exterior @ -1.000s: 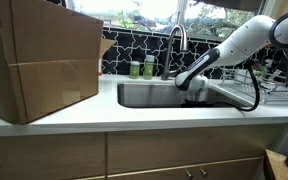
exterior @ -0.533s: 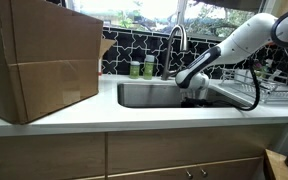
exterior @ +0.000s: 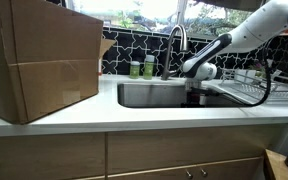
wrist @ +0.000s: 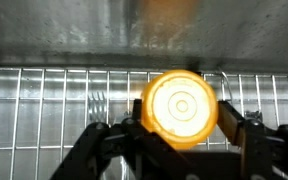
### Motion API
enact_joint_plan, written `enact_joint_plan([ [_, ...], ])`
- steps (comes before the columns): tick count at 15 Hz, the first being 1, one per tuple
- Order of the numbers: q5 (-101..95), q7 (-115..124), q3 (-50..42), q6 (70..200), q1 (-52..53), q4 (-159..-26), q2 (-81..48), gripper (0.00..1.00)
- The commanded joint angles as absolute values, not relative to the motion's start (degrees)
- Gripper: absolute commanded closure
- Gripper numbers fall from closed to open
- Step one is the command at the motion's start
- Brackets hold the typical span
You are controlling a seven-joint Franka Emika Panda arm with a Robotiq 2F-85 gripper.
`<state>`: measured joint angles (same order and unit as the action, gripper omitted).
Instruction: Remove the orange bowl from the sink
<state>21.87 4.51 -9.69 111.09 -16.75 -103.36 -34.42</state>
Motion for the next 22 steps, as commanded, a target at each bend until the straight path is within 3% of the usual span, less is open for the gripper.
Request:
enact_joint_plan([
  [1, 22.1, 4.2, -11.0, 113.1, -17.5, -111.2, -25.7, 0.51],
  [13, 24.0, 13.2, -13.2, 125.8, -15.4, -132.5, 3.3, 0.51],
  [22, 25.1, 15.0, -15.4, 121.0, -17.0, -140.3, 12.4, 0.51],
])
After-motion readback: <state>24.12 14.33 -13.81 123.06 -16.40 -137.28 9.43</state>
